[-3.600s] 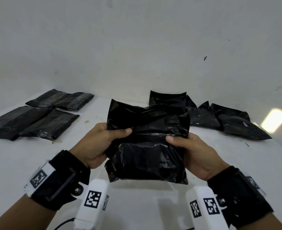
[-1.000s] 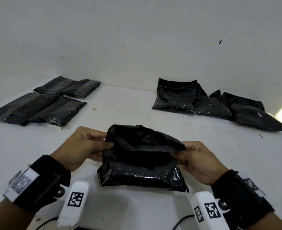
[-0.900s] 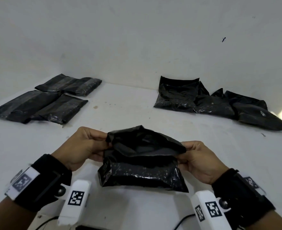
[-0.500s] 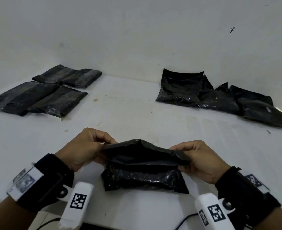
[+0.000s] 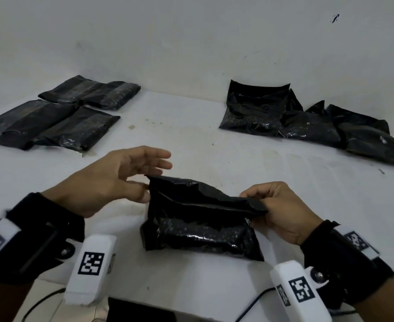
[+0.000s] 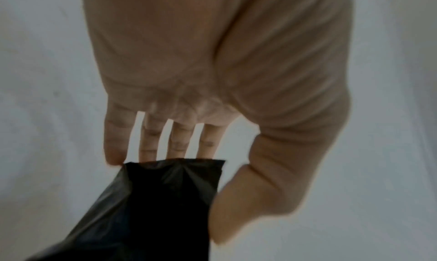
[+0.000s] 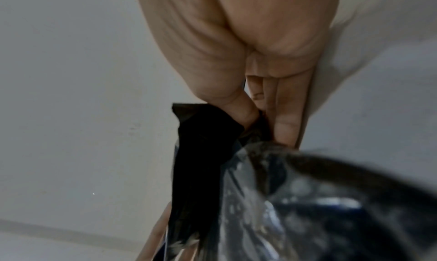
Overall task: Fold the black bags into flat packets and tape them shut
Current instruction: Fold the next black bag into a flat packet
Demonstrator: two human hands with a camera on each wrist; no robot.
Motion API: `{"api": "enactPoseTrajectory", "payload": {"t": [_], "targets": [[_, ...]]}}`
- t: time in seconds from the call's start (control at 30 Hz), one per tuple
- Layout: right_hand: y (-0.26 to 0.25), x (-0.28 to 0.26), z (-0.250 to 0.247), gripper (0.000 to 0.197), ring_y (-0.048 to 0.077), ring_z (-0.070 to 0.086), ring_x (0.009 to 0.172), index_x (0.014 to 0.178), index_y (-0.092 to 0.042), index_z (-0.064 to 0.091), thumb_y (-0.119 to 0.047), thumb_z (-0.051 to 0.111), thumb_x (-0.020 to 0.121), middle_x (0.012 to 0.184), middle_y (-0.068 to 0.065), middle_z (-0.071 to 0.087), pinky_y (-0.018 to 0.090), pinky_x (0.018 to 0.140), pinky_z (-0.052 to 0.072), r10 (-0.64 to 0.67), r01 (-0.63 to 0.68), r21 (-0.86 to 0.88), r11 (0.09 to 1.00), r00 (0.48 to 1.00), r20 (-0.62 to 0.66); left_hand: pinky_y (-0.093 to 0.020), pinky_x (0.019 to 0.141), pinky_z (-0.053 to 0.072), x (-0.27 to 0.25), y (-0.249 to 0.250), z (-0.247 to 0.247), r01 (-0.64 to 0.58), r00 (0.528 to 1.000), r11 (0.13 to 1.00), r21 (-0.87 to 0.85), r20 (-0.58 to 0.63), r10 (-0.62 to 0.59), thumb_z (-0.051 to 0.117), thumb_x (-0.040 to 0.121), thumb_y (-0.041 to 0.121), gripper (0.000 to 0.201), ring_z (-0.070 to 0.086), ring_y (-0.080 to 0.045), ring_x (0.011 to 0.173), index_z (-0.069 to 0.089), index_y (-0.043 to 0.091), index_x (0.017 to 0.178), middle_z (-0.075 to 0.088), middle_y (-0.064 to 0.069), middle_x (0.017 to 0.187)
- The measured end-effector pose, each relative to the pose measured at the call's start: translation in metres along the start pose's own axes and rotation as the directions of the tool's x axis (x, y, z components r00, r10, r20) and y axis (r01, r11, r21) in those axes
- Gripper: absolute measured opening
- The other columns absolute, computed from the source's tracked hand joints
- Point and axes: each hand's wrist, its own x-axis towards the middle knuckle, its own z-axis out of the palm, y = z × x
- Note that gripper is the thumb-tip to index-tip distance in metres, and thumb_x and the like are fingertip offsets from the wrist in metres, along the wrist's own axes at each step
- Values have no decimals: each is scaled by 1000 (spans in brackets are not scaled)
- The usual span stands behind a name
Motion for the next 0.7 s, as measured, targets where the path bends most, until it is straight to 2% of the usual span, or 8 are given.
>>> {"api": "enactPoseTrajectory", "payload": {"t": [0.07,0.13,0.2,0.27,0.43,0.5,0.6,0.7], "targets": [[-2,-2,1,24,17,54,43,73,7,69,23,54,83,58,15,61,20,39,44,1,-1,9,1000,1000,-9,-26,102,42,-2,12,3,-47,998,964,263,48,36,82,54,25,88,49,3,127,50,36,136,60,19,131],[-3,-2,3,20,14,53,41,77,10,68,23,54,83,56,14,61,20,36,43,3,-3,0,1000,1000,-16,-16,101,34,2,15,13,-75,997,838,540,34,67,81,54,45,90,44,11,126,45,44,137,55,29,130],[-3,-2,4,24,13,53,41,79,10,67,25,49,83,54,12,60,20,36,42,2,-3,-21,1000,1000,-31,-8,90,36,7,12,26,-72,993,738,671,-18,112,83,59,42,84,51,9,112,48,43,136,56,29,120],[-3,-3,4,27,13,53,41,80,9,67,26,47,83,53,9,59,20,36,42,4,-5,-24,1000,999,-47,-10,81,41,8,7,37,-108,983,718,688,-36,183,84,67,30,68,56,5,93,59,35,130,60,24,106],[-5,-6,-2,21,14,60,52,91,8,68,20,51,86,67,11,65,22,42,48,38,-38,-9,999,999,-17,-23,66,51,1,5,42,-255,942,696,671,10,335,69,66,22,25,62,-1,78,79,27,89,66,17,85],[-9,-9,-4,25,18,67,66,103,7,69,17,53,86,85,17,70,26,52,54,54,-55,13,998,998,28,-27,64,53,-1,5,44,-260,936,678,687,7,351,64,66,22,25,63,0,77,80,25,85,68,18,85],[-20,-15,-12,41,26,69,94,116,-11,69,6,65,79,112,16,71,37,80,58,18,-22,43,999,996,90,-32,62,55,-4,2,46,-271,930,678,684,4,368,61,67,20,26,63,1,74,80,25,84,69,18,85],[-40,-31,-15,64,11,62,117,121,-38,65,-32,83,60,123,-3,66,33,96,50,-197,217,-268,939,975,99,-35,60,54,-5,0,46,-267,928,671,692,-3,372,61,67,21,26,61,1,72,80,25,84,69,18,85]]}}
